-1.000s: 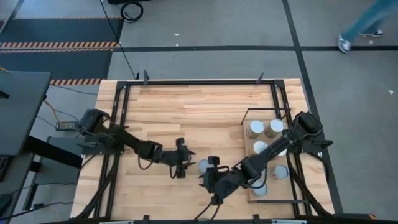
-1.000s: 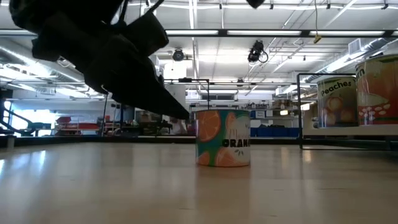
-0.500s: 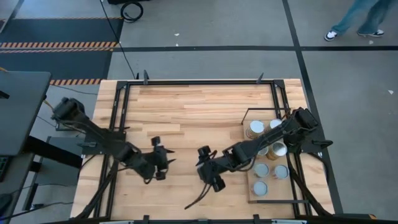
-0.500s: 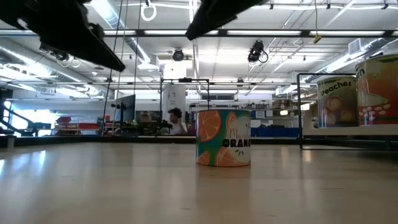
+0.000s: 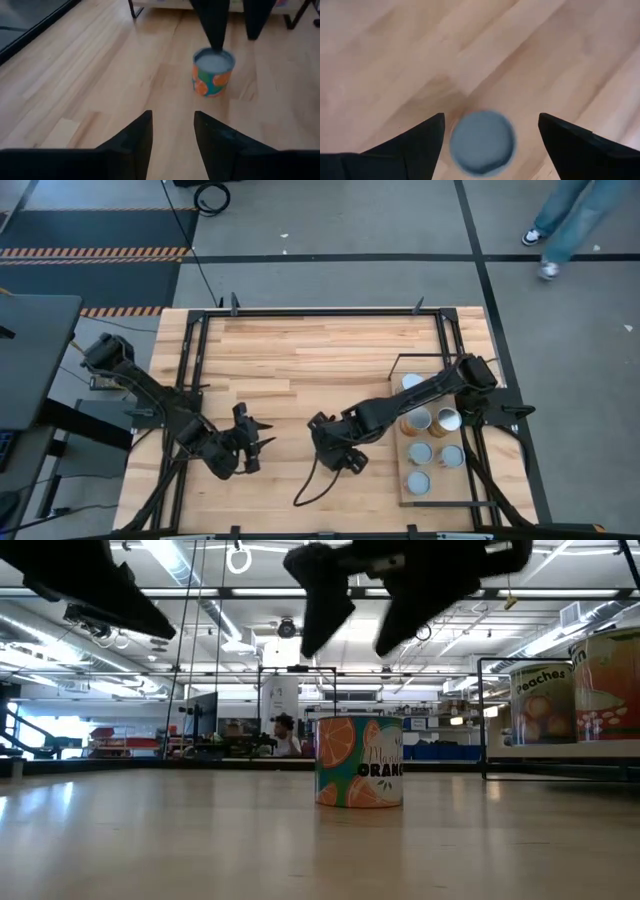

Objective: Pick and place cans onto a shelf
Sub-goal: Put the small canned oranges on the shelf

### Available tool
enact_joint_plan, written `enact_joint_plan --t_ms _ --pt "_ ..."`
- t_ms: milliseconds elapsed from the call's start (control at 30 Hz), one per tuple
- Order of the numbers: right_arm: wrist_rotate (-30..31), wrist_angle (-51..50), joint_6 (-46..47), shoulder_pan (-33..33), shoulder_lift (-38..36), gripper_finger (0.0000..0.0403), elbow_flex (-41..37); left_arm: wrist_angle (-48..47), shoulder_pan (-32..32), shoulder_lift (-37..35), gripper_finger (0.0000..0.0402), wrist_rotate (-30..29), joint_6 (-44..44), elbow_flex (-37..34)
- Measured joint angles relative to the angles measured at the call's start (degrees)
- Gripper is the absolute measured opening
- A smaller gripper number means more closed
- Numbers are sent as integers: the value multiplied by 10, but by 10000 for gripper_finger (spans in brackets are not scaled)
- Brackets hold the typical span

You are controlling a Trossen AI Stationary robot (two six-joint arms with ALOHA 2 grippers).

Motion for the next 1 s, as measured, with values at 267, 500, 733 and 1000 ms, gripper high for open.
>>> enact_joint_plan --t_ms 267,500,733,1000 --pt "-51 2 -79 -17 36 328 -1 3 6 0 151 -2 -31 0" --pt "-72 -5 -81 -41 36 334 -16 3 6 0 151 -2 -47 0" --pt "-100 31 -85 -60 36 334 -40 5 8 0 151 -6 -47 0" --pt "-115 49 -82 -63 35 323 -59 5 8 1 151 -7 -43 0"
